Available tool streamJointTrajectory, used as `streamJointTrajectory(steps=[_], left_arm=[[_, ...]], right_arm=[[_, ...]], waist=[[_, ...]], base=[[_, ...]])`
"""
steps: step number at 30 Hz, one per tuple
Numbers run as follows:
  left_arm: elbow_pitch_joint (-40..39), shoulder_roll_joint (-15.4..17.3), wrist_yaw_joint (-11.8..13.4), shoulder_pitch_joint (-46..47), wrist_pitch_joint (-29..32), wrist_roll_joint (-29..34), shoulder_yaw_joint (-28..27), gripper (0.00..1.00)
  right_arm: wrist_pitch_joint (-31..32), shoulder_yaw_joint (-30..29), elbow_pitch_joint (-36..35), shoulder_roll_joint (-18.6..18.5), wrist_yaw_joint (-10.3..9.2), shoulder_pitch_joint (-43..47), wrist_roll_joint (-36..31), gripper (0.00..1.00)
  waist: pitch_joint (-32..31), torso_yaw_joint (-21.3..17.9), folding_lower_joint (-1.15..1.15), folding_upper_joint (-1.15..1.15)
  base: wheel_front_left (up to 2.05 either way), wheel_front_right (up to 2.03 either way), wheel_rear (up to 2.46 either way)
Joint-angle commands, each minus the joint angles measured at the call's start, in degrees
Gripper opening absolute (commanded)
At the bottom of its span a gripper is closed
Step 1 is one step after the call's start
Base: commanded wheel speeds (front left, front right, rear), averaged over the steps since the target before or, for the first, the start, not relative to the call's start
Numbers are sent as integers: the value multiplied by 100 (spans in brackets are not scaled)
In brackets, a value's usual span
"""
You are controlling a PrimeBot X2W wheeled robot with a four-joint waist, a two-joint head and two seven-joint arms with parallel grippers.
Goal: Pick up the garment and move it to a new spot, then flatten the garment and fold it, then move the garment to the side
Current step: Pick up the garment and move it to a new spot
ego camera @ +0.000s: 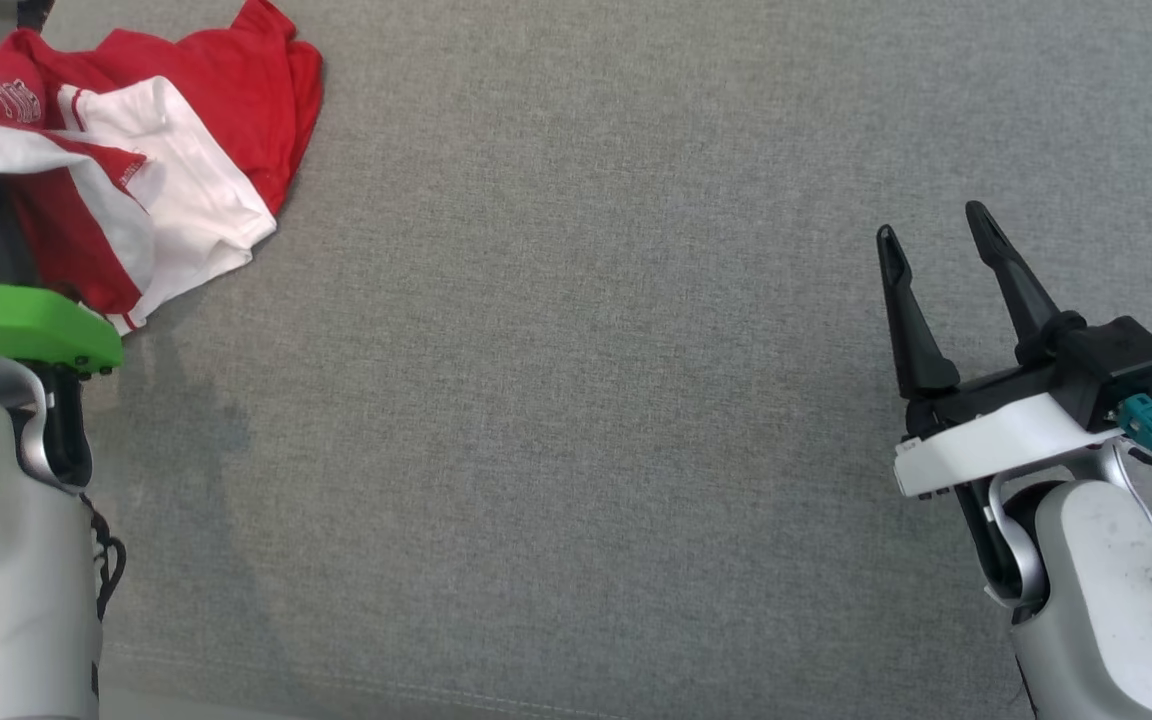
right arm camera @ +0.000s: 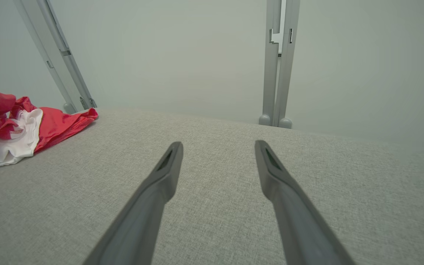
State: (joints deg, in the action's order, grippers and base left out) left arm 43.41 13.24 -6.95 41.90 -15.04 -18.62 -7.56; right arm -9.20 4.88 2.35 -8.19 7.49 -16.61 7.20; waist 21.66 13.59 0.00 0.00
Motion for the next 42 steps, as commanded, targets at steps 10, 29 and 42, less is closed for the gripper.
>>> streamJointTrajectory(steps=[10, 29, 42], left_arm=[[-1933, -469, 46, -1627, -19, 421, -166, 0], [-2286, -1013, -58, -1647, 573, 208, 3008, 0], [-1731, -1016, 49, -933, 428, -484, 4686, 100]], right_arm=[[-221, 52, 347, 187, 1, 415, 108, 100], [-362, -13, 448, 391, 1, 588, 251, 100], [-568, -114, 708, 525, 1, 471, 409, 100]], waist=[[-1026, -249, 0, 0], [-871, -2329, 0, 0], [-386, -2925, 0, 0]], base=[[0, 0, 0], [0, 0, 0], [0, 0, 0]])
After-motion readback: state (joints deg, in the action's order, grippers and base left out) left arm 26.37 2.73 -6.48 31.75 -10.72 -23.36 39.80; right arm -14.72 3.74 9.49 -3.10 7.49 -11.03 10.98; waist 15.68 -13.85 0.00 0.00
